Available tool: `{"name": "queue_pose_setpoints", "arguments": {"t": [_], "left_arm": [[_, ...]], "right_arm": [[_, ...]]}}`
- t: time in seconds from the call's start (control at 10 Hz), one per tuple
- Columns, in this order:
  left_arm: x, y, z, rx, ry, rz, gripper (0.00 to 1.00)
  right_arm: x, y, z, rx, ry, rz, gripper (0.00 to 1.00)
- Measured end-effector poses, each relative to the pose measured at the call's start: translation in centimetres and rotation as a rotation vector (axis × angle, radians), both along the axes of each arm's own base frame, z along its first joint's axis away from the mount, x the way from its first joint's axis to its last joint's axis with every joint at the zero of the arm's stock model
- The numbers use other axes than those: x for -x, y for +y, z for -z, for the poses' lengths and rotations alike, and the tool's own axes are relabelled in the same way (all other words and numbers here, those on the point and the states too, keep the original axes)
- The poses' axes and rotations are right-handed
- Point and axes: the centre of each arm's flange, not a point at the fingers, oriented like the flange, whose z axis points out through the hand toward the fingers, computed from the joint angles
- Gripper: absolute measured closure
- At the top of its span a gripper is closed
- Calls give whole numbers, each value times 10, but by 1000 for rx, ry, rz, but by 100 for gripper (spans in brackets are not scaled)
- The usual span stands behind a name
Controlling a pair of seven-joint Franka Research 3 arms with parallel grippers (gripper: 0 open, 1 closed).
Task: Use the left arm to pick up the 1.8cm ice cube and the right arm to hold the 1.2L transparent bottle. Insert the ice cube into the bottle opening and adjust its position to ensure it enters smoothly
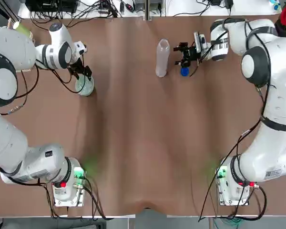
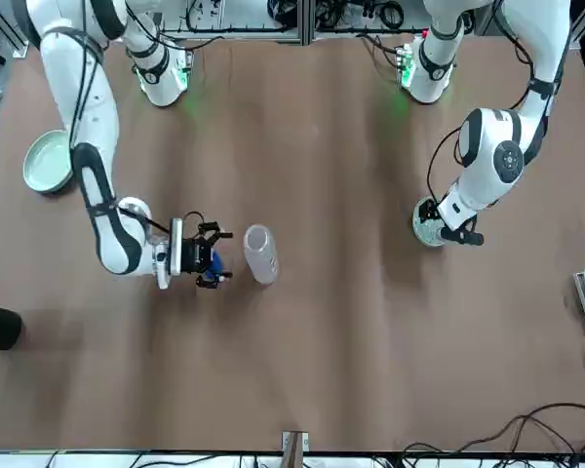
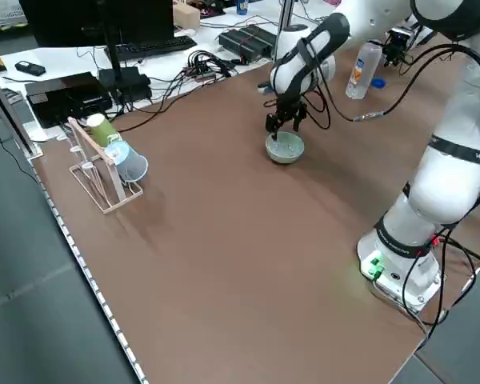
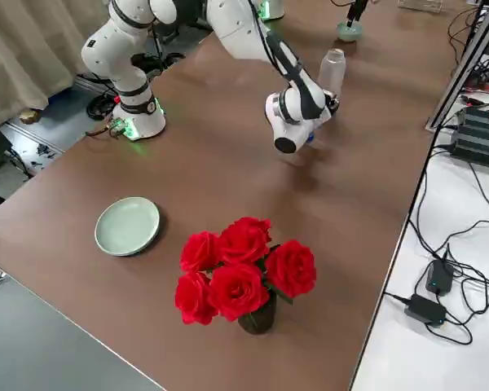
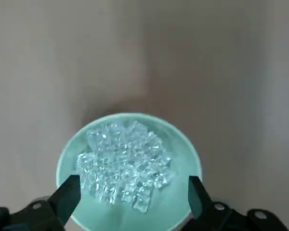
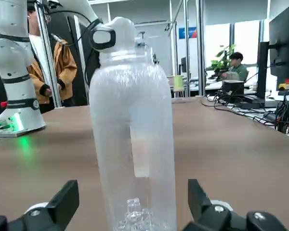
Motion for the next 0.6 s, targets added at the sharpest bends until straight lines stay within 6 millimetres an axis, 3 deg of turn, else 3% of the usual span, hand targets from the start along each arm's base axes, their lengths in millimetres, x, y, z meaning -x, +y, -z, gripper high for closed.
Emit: {"name": "queue_pose_setpoints", "arguments": {"t": [0.3, 0.6], "left_arm": [[6, 8, 9, -2, 19, -9, 1], [7, 5, 22, 7, 21, -6, 1]], "right_arm": [[15, 24, 37, -88, 7, 54, 0], [20, 27, 53, -114, 3, 91, 0]]}}
